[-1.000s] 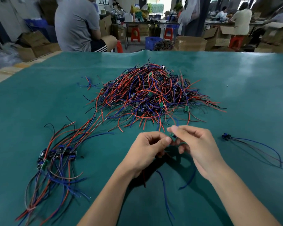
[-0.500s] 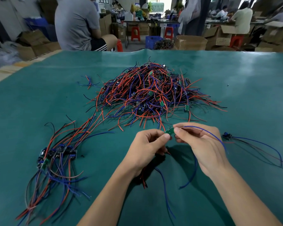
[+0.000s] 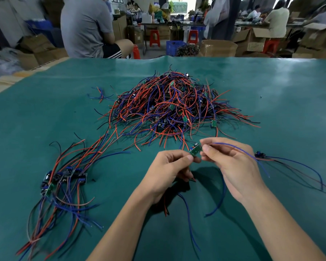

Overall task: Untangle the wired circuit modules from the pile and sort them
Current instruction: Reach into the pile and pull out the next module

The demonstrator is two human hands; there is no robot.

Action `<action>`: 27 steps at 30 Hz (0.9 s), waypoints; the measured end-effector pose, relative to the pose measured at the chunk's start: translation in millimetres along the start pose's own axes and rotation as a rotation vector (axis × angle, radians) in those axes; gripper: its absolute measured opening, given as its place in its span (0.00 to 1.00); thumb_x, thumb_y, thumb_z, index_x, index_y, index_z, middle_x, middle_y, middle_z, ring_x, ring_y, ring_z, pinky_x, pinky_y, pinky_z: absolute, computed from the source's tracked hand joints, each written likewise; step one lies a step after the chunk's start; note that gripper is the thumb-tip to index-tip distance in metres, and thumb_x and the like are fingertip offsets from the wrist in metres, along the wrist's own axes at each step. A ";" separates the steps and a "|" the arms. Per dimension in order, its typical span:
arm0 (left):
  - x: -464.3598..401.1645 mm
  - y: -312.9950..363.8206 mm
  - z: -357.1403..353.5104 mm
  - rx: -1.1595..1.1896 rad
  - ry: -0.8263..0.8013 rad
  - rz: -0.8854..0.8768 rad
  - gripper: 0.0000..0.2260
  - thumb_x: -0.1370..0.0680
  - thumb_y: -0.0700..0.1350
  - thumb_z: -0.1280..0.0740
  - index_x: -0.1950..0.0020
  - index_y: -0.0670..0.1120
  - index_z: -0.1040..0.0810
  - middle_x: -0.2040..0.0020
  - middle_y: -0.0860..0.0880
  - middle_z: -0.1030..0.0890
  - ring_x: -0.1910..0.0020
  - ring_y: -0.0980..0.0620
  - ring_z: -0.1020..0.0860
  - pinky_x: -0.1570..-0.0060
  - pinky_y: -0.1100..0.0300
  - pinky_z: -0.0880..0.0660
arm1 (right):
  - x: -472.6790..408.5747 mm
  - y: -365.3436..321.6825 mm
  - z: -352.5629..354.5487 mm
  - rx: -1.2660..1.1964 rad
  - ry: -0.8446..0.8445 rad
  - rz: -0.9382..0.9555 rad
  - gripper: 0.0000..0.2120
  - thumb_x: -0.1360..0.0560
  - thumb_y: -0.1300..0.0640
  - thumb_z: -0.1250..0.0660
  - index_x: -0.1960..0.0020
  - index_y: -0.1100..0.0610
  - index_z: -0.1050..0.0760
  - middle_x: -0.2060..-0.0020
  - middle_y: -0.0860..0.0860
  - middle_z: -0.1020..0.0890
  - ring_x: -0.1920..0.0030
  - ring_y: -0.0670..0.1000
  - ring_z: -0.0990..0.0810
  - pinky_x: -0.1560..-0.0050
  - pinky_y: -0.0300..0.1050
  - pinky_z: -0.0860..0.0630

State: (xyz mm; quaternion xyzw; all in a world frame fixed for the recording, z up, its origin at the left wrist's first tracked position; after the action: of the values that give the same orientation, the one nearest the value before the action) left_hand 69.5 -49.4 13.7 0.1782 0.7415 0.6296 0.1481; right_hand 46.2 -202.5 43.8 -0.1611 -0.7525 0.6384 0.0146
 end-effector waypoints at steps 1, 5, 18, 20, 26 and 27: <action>0.3 0.4 -0.8 0.010 -0.010 -0.003 0.09 0.19 0.40 0.35 0.56 0.44 0.16 0.69 0.46 0.22 0.69 0.53 0.23 0.66 0.64 0.26 | 0.3 0.8 -1.0 -0.018 -0.012 -0.012 0.11 0.26 0.71 0.28 0.56 0.57 0.13 0.62 0.57 0.14 0.61 0.53 0.16 0.56 0.41 0.19; 1.0 2.4 -0.5 0.011 -0.002 -0.038 0.07 0.20 0.38 0.34 0.54 0.43 0.17 0.67 0.45 0.20 0.67 0.53 0.22 0.64 0.65 0.26 | 1.4 7.1 -5.8 -0.133 -0.026 -0.094 0.05 0.29 0.65 0.26 0.56 0.58 0.13 0.61 0.55 0.15 0.61 0.51 0.18 0.57 0.40 0.20; -0.8 1.8 2.8 0.032 0.057 -0.081 0.04 0.22 0.36 0.30 0.51 0.45 0.19 0.66 0.46 0.19 0.66 0.51 0.19 0.65 0.64 0.25 | 1.6 22.5 -10.7 -0.179 -0.032 -0.249 0.06 0.33 0.55 0.25 0.58 0.55 0.12 0.59 0.51 0.14 0.58 0.47 0.18 0.57 0.40 0.24; -0.9 1.1 2.2 0.062 0.038 -0.070 0.05 0.22 0.36 0.30 0.48 0.44 0.20 0.66 0.44 0.18 0.65 0.50 0.19 0.64 0.64 0.25 | 0.4 21.7 -7.4 -0.102 0.010 -0.207 0.03 0.31 0.57 0.24 0.59 0.55 0.12 0.59 0.51 0.14 0.59 0.46 0.19 0.57 0.39 0.25; 0.6 4.4 -4.6 0.116 -0.061 -0.004 0.07 0.23 0.48 0.34 0.59 0.49 0.20 0.62 0.44 0.17 0.63 0.50 0.20 0.63 0.64 0.26 | -0.7 17.7 -7.4 -0.074 0.018 -0.110 0.07 0.34 0.54 0.23 0.58 0.56 0.12 0.57 0.53 0.13 0.57 0.49 0.18 0.55 0.45 0.26; 0.4 4.0 -5.1 0.125 -0.069 0.010 0.10 0.21 0.49 0.35 0.61 0.49 0.20 0.61 0.44 0.17 0.64 0.50 0.20 0.62 0.63 0.26 | -0.7 17.1 -10.1 -0.090 -0.023 -0.111 0.10 0.35 0.53 0.23 0.56 0.58 0.13 0.56 0.54 0.13 0.58 0.51 0.19 0.54 0.48 0.27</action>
State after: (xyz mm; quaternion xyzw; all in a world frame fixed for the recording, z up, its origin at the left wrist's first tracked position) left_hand 67.2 -53.2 18.5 0.2124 0.7729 0.5763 0.1592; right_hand 53.1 -190.7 29.3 -0.1125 -0.7883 0.6040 0.0341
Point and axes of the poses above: each hand's wrist, its own x-axis away from the middle knuckle, its own z-axis out of the back of the hand, y = z × x, the point moved 8 cm from there along -x, towards the middle knuckle
